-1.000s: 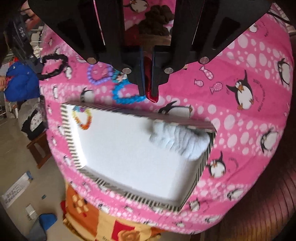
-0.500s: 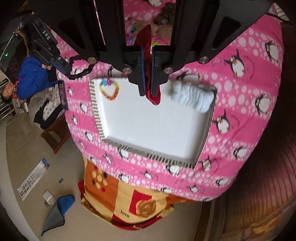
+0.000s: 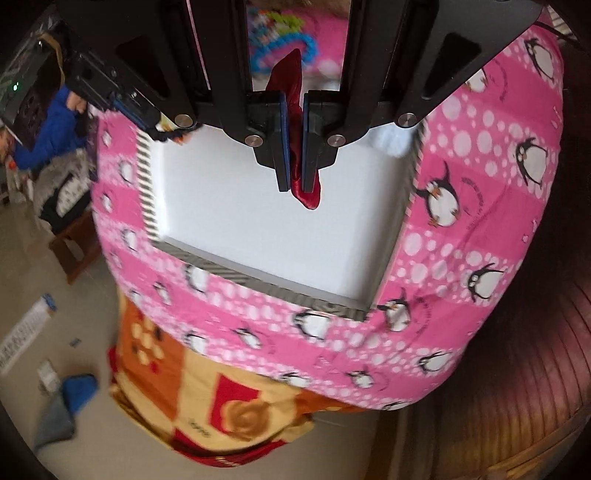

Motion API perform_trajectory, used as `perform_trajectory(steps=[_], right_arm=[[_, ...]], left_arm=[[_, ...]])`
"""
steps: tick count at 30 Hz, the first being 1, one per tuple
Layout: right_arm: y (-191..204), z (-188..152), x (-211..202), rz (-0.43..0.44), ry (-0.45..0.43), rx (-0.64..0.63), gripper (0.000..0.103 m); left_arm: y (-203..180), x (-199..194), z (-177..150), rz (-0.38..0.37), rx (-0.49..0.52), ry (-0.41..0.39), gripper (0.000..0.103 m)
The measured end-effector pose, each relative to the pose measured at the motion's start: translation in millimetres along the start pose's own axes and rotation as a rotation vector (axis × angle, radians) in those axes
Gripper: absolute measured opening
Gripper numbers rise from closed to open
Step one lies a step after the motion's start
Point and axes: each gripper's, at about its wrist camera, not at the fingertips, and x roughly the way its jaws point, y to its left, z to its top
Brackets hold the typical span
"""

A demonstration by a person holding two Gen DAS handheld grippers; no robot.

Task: Organize jewelry
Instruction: 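Carry the red bow and black scrunchie into the tray with both grippers, then open both grippers to drop the bow and scrunchie in the tray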

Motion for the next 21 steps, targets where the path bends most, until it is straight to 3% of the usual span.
perform_trajectory(steps=[5, 13, 15, 18, 19, 21], right_arm=[[-11.2, 3.0, 35.9, 0.003, 0.065, 0.035, 0.006], [-7.4, -2.5, 61.4, 0.005, 0.112, 0.018, 0.006], [-7.4, -2.2, 62.2, -0.002, 0.116, 0.021, 0.011], [-7.9, -2.7, 55.7, -0.005, 0.095, 0.027, 0.031], [-7.8, -3.3, 51.4, -0.001, 0.083, 0.027, 0.037], [-5.8, -4.3, 44.0, -0.012, 0.071, 0.021, 0.037]], left_arm=[[19.3, 27.7, 7.3, 0.117, -0.005, 0.002, 0.004], [32.3, 45.5, 2.4, 0.181, 0.003, 0.013, 0.004], [30.4, 44.0, 0.7, 0.191, 0.009, 0.004, 0.004], [28.2, 38.8, -2.3, 0.196, 0.026, -0.009, 0.014], [27.1, 37.1, -3.5, 0.205, 0.034, -0.011, 0.023], [25.3, 31.3, -6.5, 0.206, 0.042, -0.02, 0.037]])
